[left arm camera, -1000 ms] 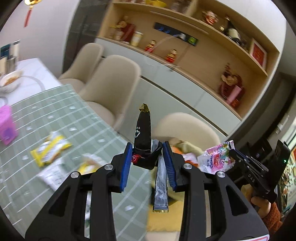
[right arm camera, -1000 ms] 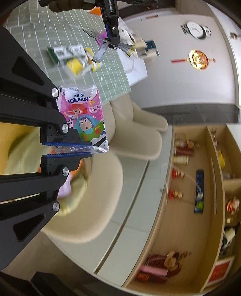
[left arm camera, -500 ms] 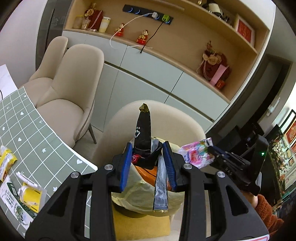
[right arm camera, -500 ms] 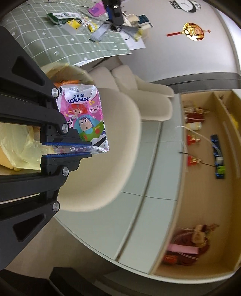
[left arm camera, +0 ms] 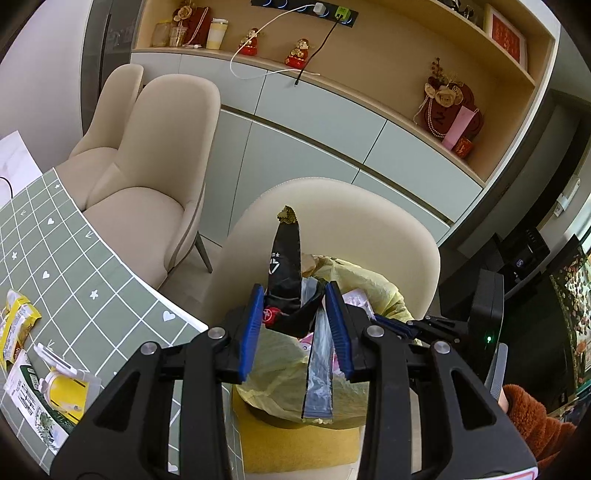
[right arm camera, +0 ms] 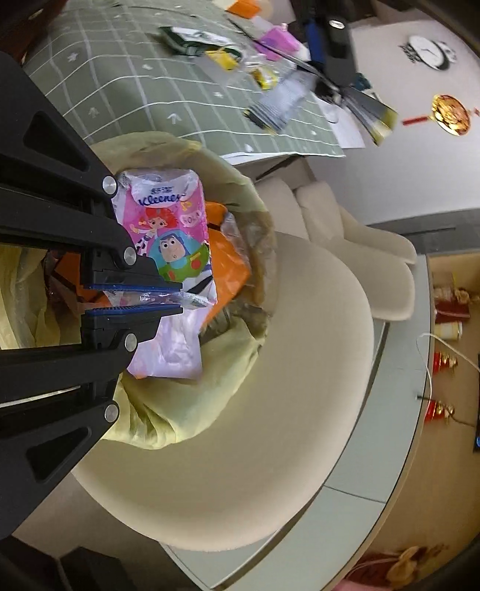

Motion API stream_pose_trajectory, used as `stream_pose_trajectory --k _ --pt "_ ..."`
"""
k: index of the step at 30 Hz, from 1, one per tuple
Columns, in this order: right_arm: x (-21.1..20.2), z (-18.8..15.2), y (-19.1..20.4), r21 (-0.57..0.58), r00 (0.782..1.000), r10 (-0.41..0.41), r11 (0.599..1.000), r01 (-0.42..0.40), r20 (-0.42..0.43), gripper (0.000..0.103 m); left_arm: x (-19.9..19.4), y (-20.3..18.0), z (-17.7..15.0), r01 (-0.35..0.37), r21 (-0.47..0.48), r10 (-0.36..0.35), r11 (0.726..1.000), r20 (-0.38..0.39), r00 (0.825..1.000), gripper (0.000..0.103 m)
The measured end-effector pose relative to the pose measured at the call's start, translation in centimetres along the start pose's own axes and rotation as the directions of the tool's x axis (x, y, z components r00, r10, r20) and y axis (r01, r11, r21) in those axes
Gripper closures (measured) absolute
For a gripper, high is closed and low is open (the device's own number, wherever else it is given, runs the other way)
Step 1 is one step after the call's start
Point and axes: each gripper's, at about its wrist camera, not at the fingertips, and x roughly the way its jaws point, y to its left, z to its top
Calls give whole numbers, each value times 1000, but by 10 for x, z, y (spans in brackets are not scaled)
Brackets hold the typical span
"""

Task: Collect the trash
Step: 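Open the right tool while the left opens, dropping both items into the bag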

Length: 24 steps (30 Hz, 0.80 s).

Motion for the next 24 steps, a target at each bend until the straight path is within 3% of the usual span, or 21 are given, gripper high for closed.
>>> stream_pose_trajectory --k 4,6,8,12,16,24 --pt "-5 -3 -12 55 1000 2 998 -3 9 94 5 -1 -2 6 0 -6 1000 -12 1000 70" --pt "-8 -2 -17 64 1000 -13 998 12 18 87 8 -3 -3 17 -2 -17 1000 -22 1000 70" --pt "-17 -4 -21 72 999 -28 997 24 46 73 11 -5 -4 32 -1 -32 999 -31 999 70" --pt "-39 -8 -30 120 994 -35 992 22 107 71 24 -13 -7 56 17 -55 998 -57 997 69" --pt "-64 -19 -46 217 983 -99 974 65 152 71 37 -27 -9 72 44 -68 996 -85 994 69" --pt "-95 -51 -75 331 975 -155 939 96 157 71 74 -66 -11 100 155 -84 983 -112 990 69"
